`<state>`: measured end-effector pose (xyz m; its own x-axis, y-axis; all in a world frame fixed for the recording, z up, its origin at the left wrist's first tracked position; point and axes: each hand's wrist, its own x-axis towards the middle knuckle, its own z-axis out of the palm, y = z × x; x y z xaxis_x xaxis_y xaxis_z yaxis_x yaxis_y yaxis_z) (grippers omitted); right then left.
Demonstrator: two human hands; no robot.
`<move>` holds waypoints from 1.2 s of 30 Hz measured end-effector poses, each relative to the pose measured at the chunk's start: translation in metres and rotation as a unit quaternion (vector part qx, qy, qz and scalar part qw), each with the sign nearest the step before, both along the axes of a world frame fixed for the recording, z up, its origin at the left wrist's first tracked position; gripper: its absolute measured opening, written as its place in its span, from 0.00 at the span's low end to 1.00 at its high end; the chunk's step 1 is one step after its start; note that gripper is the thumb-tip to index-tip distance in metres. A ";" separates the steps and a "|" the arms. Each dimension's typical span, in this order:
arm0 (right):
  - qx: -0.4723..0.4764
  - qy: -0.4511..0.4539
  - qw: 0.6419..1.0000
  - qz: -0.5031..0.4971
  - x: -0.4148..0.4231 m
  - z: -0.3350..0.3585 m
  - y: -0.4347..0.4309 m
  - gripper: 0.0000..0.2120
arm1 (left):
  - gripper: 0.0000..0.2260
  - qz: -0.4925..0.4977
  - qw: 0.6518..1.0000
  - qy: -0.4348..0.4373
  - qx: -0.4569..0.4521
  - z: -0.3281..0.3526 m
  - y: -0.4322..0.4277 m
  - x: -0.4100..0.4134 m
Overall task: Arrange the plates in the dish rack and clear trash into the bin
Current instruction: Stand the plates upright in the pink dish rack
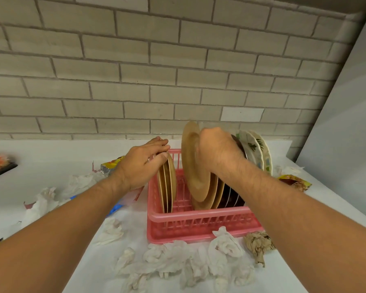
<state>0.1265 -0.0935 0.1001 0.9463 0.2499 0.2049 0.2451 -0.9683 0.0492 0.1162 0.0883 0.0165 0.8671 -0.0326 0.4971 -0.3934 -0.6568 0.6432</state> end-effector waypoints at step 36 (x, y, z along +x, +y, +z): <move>0.216 0.117 0.959 0.140 -0.003 -0.031 -0.003 0.18 | 0.15 0.030 0.994 -0.053 0.094 -0.010 -0.008 0.002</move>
